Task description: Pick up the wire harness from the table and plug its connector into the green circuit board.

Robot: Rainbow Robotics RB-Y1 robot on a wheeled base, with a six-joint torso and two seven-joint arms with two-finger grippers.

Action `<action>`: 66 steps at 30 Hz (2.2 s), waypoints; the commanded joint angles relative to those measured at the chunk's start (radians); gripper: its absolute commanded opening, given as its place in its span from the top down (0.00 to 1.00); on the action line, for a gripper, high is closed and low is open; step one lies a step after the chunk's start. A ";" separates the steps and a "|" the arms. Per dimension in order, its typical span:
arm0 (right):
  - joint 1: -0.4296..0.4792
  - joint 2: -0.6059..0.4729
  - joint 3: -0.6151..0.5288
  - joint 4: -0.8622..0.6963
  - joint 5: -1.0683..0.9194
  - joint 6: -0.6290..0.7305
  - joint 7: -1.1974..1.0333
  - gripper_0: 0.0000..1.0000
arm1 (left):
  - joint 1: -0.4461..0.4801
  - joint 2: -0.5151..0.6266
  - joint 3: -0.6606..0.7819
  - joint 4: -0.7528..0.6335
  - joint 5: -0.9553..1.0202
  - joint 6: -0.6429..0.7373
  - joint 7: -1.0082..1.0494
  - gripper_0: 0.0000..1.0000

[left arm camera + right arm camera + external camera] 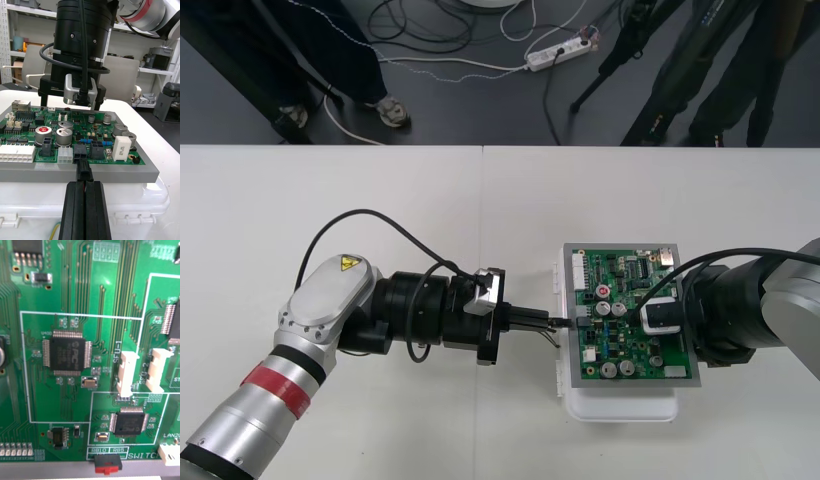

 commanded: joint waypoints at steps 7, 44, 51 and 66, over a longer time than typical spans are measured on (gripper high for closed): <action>-0.026 0.017 0.013 -0.012 -0.012 -0.005 -0.031 0.00 | 0.015 -0.014 0.020 -0.019 -0.002 -0.038 -0.098 1.00; -0.026 0.017 0.013 -0.012 -0.024 -0.005 -0.029 0.00 | 0.015 -0.047 0.020 -0.019 -0.013 0.001 -0.108 1.00; -0.026 0.017 0.013 -0.012 -0.026 -0.005 -0.029 0.00 | 0.015 -0.049 0.020 -0.019 -0.028 0.014 -0.108 1.00; -0.024 0.017 0.013 -0.012 -0.032 -0.005 -0.029 0.00 | 0.011 -0.060 0.021 -0.019 -0.022 0.036 -0.107 1.00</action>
